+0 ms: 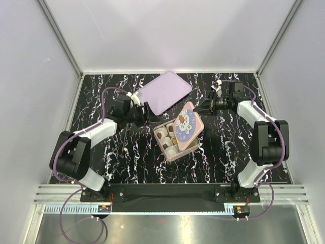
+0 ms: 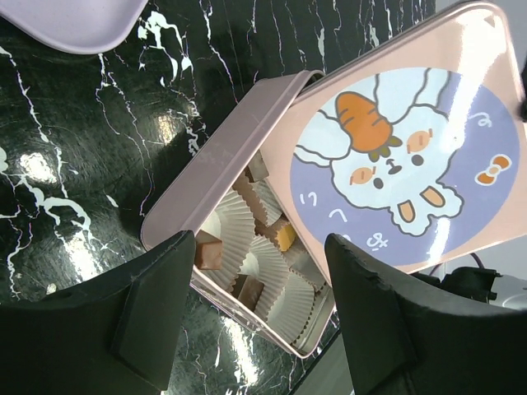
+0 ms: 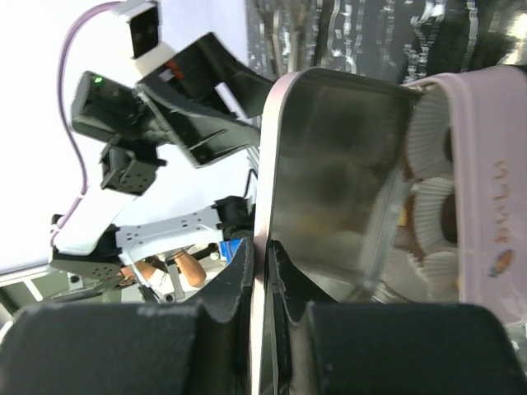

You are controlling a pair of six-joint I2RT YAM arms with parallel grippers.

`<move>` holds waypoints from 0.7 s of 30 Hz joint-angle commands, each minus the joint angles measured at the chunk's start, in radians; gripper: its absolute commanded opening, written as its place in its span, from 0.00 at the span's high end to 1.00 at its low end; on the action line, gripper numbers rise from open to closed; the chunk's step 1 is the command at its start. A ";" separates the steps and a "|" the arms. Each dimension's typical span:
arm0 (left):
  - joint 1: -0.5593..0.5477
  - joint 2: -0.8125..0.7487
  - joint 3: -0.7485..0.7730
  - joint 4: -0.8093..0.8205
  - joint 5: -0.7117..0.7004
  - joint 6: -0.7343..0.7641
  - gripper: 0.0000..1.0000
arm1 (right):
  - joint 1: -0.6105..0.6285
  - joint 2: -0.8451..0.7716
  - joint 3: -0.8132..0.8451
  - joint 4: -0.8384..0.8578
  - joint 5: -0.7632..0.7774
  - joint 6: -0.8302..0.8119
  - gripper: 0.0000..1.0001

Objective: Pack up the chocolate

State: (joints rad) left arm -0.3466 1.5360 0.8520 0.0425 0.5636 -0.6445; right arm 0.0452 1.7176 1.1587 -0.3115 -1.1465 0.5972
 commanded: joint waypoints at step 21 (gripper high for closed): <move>-0.005 0.001 0.091 0.128 0.119 -0.063 0.30 | 0.045 -0.187 -0.027 0.511 -0.093 0.426 1.00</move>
State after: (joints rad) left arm -0.3466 1.5360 0.8852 0.0723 0.6071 -0.6796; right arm 0.0616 1.5993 1.1213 0.0505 -1.1984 0.9150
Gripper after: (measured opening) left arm 0.699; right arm 0.109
